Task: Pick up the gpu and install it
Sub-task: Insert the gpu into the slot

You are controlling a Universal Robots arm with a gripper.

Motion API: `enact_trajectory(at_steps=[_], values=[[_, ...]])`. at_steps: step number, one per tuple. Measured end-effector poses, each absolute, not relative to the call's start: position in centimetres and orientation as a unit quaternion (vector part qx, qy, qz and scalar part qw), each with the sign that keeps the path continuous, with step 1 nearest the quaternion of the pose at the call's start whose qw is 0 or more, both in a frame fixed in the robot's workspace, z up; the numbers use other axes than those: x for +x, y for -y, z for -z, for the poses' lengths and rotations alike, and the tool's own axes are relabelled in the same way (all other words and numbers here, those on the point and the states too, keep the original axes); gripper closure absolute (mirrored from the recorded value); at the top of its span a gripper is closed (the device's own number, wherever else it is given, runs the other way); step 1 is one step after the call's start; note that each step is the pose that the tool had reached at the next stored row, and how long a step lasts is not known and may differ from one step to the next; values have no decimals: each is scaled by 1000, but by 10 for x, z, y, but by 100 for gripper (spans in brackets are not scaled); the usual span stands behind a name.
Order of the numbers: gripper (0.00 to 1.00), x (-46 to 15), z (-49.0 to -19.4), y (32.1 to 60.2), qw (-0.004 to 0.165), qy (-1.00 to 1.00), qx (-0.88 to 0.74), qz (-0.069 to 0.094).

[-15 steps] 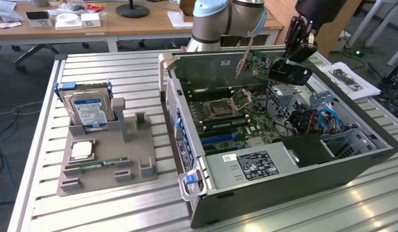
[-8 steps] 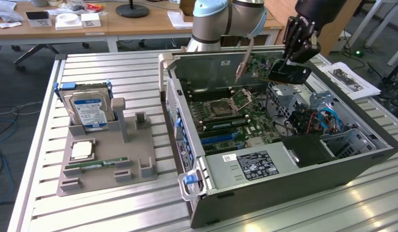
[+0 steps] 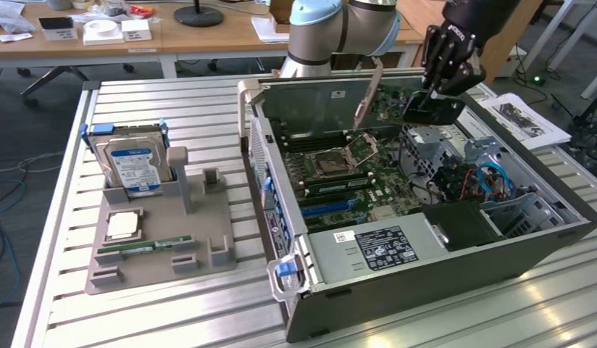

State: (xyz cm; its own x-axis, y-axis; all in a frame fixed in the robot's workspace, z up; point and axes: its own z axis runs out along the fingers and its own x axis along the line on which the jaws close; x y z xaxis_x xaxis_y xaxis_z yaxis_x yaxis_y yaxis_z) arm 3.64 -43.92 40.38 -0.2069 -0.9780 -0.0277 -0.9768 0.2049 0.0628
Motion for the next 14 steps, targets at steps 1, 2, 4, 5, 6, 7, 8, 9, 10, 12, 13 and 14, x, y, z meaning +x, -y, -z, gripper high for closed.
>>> enact_trajectory(at_steps=[1,2,4,5,6,7,8,9,10,12,13,14], values=[[73,36,-404,439,9,773,634,33],[73,36,-404,439,9,769,638,33],[73,36,-404,439,10,768,640,33],[73,36,-404,439,10,768,640,33],[73,36,-404,439,9,768,640,33],[73,36,-404,439,9,768,640,33],[73,36,-403,439,8,768,640,32],[73,36,-403,439,6,768,640,30],[73,35,-403,439,4,768,640,28],[73,34,-402,439,0,767,641,25],[73,34,-402,439,-2,766,642,24],[73,34,-402,439,-2,766,642,23]])
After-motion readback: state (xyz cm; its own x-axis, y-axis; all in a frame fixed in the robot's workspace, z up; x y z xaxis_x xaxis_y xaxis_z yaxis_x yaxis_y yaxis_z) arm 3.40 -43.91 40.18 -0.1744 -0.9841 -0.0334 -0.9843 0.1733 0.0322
